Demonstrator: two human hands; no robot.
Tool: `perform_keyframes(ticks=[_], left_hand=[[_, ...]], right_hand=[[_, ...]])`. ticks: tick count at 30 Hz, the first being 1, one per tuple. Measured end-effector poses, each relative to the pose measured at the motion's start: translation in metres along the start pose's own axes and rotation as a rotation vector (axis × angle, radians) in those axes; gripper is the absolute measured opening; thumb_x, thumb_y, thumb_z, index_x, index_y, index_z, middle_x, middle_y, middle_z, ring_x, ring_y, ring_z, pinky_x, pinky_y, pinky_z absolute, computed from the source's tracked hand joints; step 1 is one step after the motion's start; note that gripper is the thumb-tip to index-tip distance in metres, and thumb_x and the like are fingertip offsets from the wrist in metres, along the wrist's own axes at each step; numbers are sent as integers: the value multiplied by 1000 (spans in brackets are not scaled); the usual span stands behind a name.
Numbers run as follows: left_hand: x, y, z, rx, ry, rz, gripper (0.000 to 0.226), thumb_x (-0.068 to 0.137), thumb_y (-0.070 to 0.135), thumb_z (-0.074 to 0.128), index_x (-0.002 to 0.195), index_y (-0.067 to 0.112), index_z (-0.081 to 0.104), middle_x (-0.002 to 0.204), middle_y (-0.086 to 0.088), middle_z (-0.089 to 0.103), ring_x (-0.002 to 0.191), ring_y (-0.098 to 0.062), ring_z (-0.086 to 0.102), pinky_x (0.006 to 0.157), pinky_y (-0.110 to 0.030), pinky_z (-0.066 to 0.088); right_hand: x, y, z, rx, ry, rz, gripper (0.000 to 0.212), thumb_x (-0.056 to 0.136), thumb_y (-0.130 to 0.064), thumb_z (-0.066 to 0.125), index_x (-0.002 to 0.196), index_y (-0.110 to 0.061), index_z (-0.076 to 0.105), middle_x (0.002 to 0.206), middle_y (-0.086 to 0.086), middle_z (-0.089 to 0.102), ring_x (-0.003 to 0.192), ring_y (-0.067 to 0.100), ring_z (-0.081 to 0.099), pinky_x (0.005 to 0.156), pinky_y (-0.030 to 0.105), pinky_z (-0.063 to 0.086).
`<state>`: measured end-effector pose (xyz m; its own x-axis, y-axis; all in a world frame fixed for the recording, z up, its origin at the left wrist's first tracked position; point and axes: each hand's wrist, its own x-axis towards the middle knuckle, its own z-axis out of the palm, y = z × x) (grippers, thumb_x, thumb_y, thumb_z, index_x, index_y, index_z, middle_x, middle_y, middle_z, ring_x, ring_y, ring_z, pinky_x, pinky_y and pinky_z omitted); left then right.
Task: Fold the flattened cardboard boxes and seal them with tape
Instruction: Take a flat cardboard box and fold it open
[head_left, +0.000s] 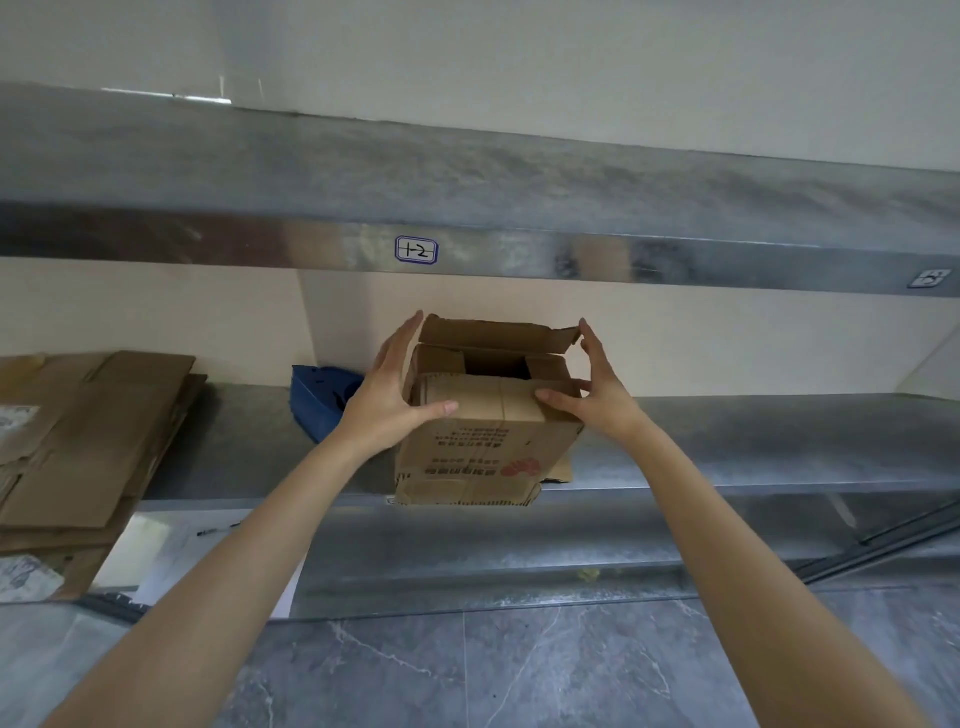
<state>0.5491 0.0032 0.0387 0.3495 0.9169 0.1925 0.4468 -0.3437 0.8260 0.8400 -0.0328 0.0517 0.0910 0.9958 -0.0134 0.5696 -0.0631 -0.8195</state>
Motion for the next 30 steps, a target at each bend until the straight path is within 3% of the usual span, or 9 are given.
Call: perform_keyframes(ticks=[5, 8, 10, 14, 16, 18, 22, 27, 30], left_hand=[[4, 0, 7, -15, -57, 27, 101, 74, 49, 83, 148, 59, 16, 154, 15, 31, 137, -6, 35, 105, -26, 34], [4, -1, 21, -2, -66, 61, 79, 76, 44, 84, 145, 37, 44, 141, 11, 38, 126, 2, 39, 108, -22, 35], [-1, -4, 35, 2, -76, 34, 67, 78, 36, 84, 137, 26, 54, 136, 8, 40, 121, 3, 41, 111, -22, 33], [-7, -17, 50, -9, -54, 22, 51, 80, 33, 82, 126, 21, 63, 131, 8, 47, 116, 17, 42, 98, 1, 28], [-6, -23, 48, -14, -53, 24, 44, 83, 30, 80, 124, 22, 64, 131, 9, 48, 119, 19, 40, 97, 3, 25], [-8, -27, 42, -29, -49, 20, 39, 86, 28, 77, 123, 22, 64, 132, 8, 48, 123, 16, 40, 101, 0, 24], [-15, -32, 39, -31, -4, -11, 35, 90, 27, 73, 124, 23, 63, 133, 8, 47, 126, 2, 44, 110, -21, 31], [-15, -31, 42, 14, -9, 14, 35, 87, 36, 75, 118, 28, 61, 152, 16, 37, 138, 2, 33, 108, -22, 33], [-18, -29, 42, 4, -17, 29, 38, 89, 37, 73, 122, 28, 58, 147, 12, 47, 137, -5, 40, 109, -37, 43]], right_hand=[[-1, 9, -8, -36, 22, 42, 96, 83, -29, 80, 156, -32, 18, 151, 3, 29, 127, 22, 45, 103, 32, 45], [-5, 17, -17, -75, 52, 45, 66, 84, -28, 78, 143, -28, 47, 143, 2, 29, 123, 20, 49, 94, 19, 42], [-8, 22, -23, -111, 46, 39, 52, 85, -27, 78, 133, -24, 58, 141, 2, 33, 121, 20, 51, 91, 17, 42], [-15, 32, -20, -242, -16, 0, 47, 86, -26, 77, 130, -19, 63, 144, 0, 39, 129, 14, 44, 102, 18, 32], [-16, 35, -13, -218, -20, 3, 48, 86, -28, 77, 131, -20, 62, 146, -1, 38, 133, 12, 42, 106, 22, 33], [-13, 35, -7, -186, 0, 1, 49, 85, -31, 78, 130, -21, 62, 146, -3, 37, 132, 9, 40, 104, 20, 32], [-8, 34, 5, -181, 24, -25, 49, 84, -34, 78, 128, -19, 63, 145, -3, 39, 130, 7, 40, 102, 17, 30], [-12, 37, 1, -193, 7, -71, 46, 87, -28, 76, 130, -17, 64, 146, 0, 42, 136, 14, 40, 105, 16, 27], [-12, 38, 0, -205, 2, -81, 46, 87, -28, 76, 130, -18, 64, 146, 1, 43, 135, 14, 41, 104, 14, 26]])
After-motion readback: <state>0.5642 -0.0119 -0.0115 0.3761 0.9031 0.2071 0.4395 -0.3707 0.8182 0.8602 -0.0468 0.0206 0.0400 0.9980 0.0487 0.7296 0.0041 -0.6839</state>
